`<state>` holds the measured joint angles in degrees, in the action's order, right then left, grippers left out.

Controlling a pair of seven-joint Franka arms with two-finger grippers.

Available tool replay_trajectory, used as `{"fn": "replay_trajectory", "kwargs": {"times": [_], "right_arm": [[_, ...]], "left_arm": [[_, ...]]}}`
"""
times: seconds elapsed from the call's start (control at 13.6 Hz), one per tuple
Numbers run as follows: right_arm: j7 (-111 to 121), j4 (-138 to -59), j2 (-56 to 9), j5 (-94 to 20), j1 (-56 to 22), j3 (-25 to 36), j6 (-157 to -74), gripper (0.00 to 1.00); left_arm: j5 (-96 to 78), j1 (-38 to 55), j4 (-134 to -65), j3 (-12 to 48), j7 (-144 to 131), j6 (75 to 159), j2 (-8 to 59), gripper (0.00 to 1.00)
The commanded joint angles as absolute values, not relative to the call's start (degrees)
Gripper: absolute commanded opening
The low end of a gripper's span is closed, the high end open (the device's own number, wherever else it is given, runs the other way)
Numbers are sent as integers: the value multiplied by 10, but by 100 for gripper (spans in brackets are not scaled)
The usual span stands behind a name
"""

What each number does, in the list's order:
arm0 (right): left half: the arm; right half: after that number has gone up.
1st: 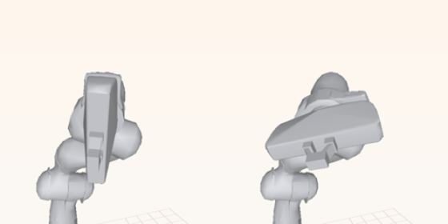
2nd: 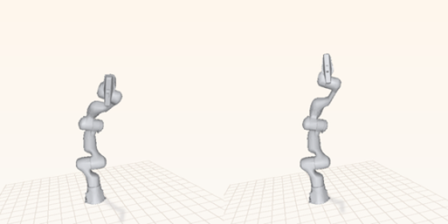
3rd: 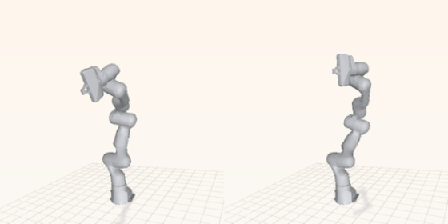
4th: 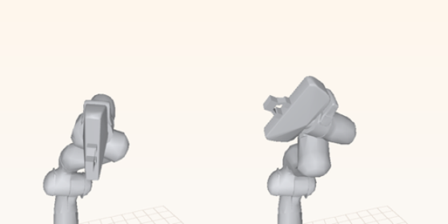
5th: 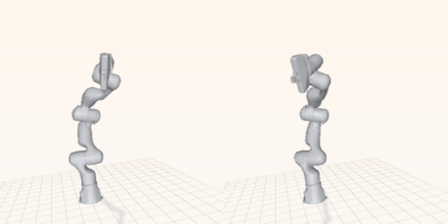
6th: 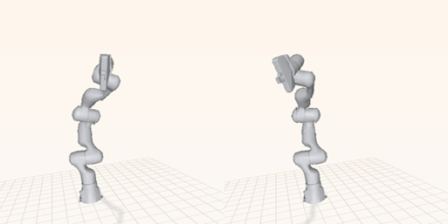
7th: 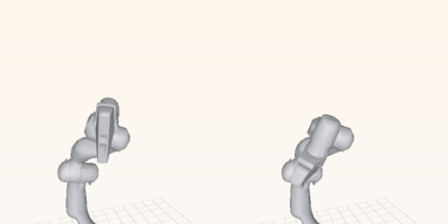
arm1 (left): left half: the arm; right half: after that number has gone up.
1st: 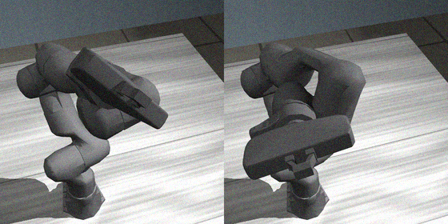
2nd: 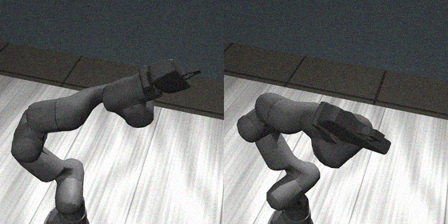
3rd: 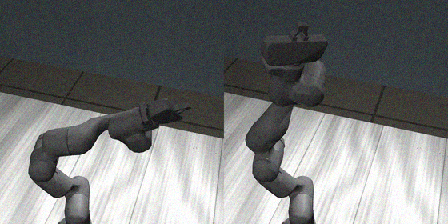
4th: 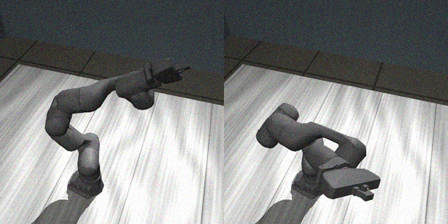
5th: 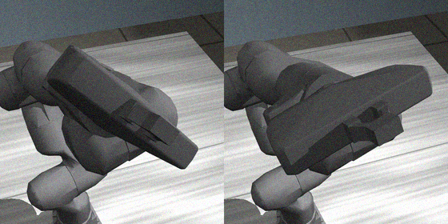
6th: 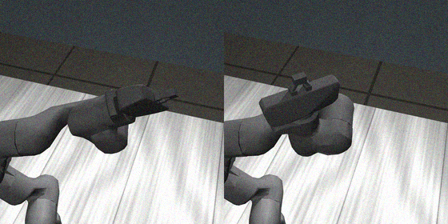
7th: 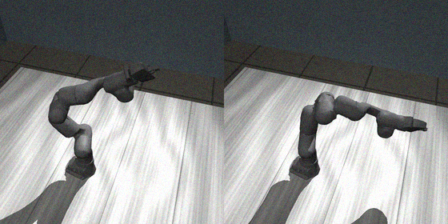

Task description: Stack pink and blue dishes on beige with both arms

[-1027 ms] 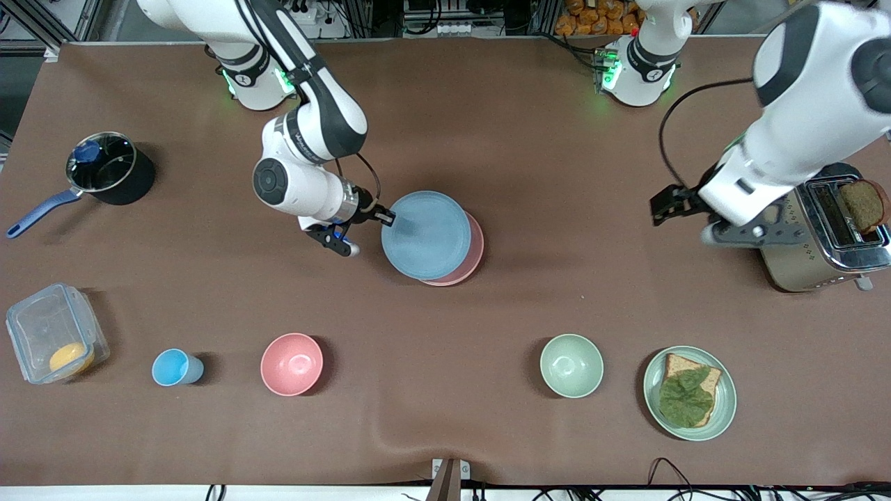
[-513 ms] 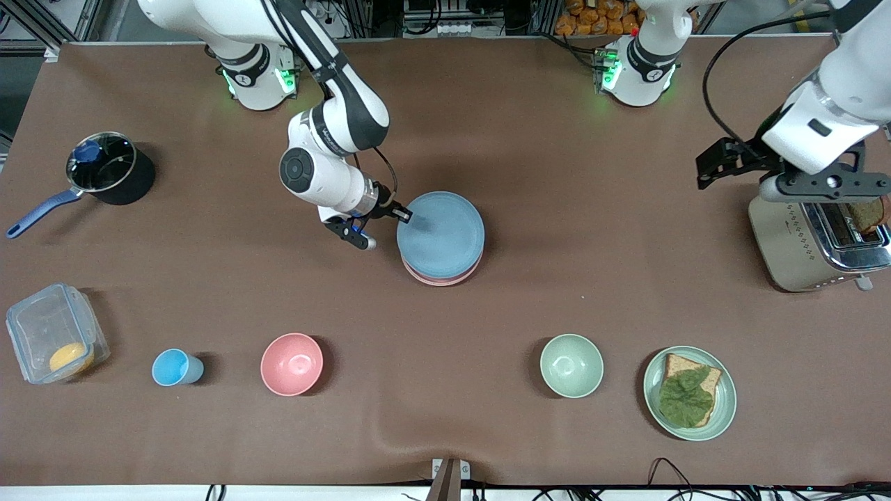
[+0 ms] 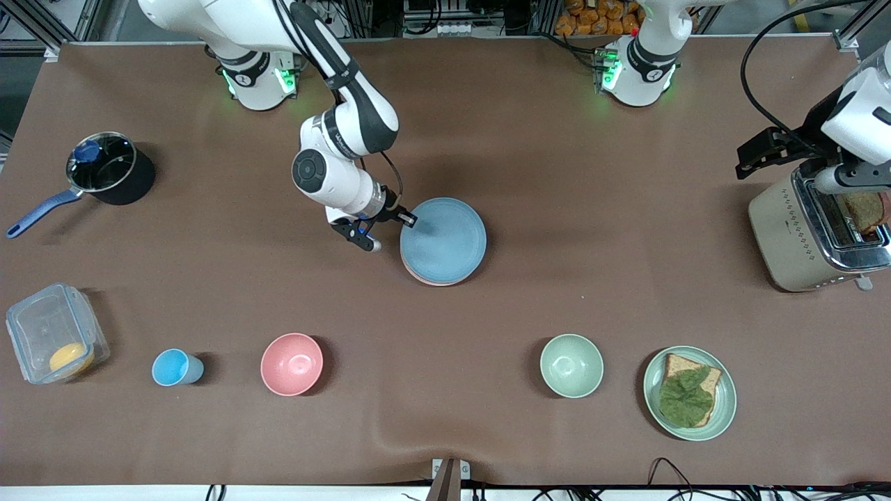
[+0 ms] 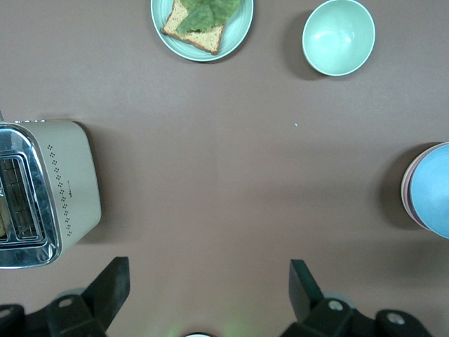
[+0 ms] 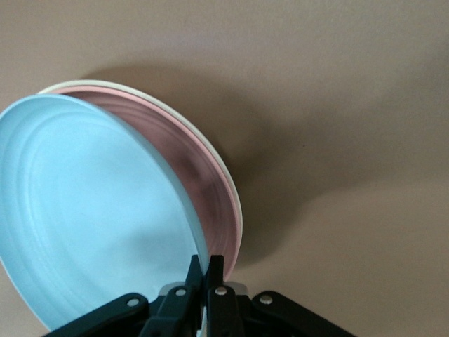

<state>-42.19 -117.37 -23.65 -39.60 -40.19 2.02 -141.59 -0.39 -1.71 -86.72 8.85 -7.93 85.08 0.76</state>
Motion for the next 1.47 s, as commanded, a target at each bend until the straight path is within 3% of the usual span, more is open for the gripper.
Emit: {"fn": "replay_trajectory", "kwargs": {"times": [0.0, 0.29, 0.59, 1.1, 1.39], "right_arm": [[-427, -1156, -239, -414, -388, 24, -1400, 100], [-419, -1144, -203, -402, -351, 29, -1331, 100], [-288, -1143, -158, -367, -233, 29, -1187, 100], [-86, -1037, -133, -186, -64, 29, -981, 100], [48, -1028, -48, -81, -12, 28, -927, 100]], "left_arm": [[-8, -11, -862, 83, -72, 837, 0, 100], [-7, -11, -865, 84, -71, 838, 4, 100], [-7, -11, -865, 84, -72, 836, 3, 100], [-3, -10, -862, 86, -73, 817, 1, 100], [4, -11, -860, 86, -74, 811, -1, 100]]}}
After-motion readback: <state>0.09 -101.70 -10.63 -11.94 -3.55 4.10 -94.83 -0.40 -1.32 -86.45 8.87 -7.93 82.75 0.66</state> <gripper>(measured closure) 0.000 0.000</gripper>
